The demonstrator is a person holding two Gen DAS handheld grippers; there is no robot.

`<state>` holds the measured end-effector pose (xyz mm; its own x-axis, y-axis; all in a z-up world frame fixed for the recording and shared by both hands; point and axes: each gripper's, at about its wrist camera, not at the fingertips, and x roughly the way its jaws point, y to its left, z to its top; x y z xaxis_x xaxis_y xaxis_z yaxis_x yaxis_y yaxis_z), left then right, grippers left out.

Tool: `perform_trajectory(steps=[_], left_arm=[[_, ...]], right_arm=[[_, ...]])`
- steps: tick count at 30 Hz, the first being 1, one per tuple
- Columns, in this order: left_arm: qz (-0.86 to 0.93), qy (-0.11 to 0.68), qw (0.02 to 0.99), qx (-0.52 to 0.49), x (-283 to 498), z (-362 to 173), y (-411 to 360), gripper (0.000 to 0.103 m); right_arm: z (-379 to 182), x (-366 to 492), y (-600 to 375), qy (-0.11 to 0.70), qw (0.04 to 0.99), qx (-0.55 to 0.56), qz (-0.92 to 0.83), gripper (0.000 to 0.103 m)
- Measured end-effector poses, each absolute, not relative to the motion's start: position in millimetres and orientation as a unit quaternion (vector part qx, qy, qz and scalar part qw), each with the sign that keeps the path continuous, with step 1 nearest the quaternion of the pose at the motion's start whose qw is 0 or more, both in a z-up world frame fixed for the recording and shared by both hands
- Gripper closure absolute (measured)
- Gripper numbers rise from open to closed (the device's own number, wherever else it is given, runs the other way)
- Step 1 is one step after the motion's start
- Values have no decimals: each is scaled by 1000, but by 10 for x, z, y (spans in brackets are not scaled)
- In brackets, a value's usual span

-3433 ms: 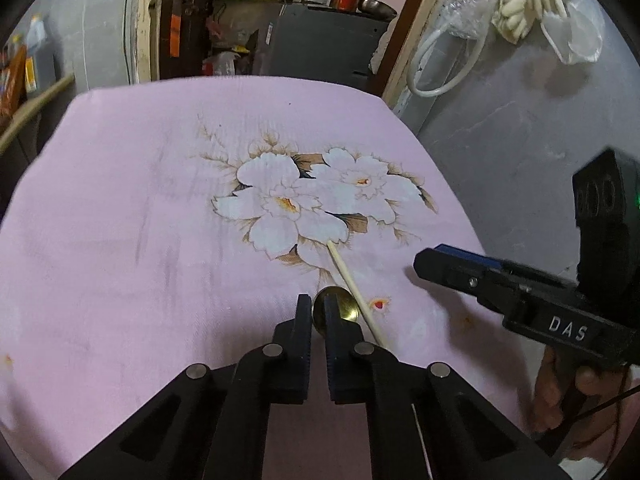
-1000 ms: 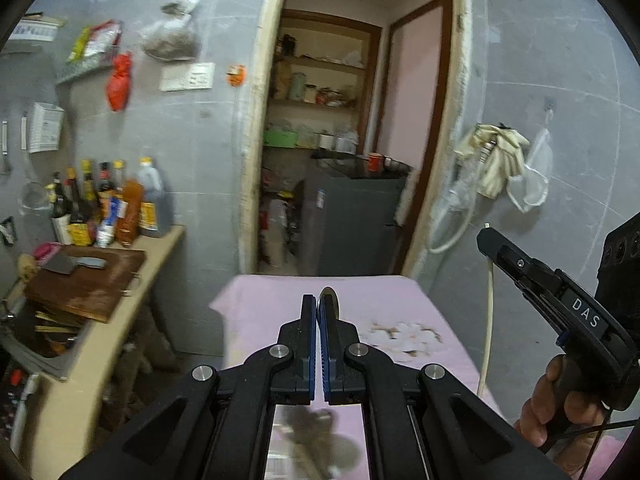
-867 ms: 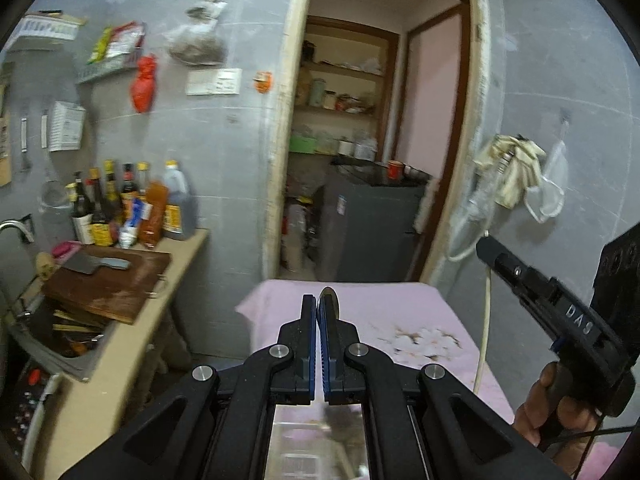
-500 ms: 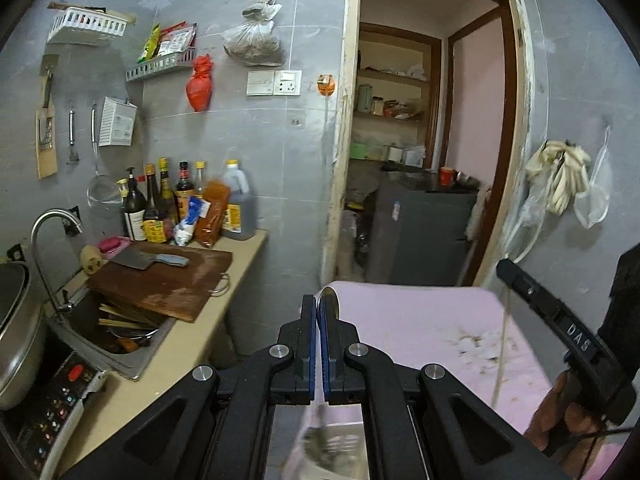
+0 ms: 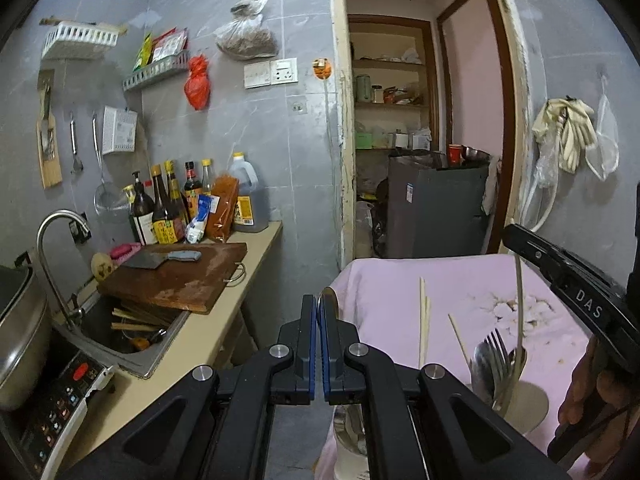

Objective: Organize utensils
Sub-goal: 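Lift the gold spoon and chopstick and carry both tools over the caddy, then open both grippers to drop the spoon and chopstick into the caddy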

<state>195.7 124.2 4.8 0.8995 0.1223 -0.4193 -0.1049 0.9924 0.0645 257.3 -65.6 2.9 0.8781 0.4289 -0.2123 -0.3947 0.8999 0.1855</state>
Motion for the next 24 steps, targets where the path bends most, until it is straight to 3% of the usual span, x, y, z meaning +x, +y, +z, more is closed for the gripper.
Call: perform_trajectory(steps=[10, 21, 24], left_arm=[[39, 213, 976, 21, 1924, -202, 1146, 100], [-55, 247, 966, -51, 1937, -201, 1191, 96], [-64, 253, 961, -89, 1949, -193, 1251, 96]], right_arm=[[-38, 2462, -662, 138, 968, 41, 204, 99], [-26, 2340, -719, 160, 967, 39, 194, 97], [-9, 2308, -741, 163, 966, 48, 195, 91]])
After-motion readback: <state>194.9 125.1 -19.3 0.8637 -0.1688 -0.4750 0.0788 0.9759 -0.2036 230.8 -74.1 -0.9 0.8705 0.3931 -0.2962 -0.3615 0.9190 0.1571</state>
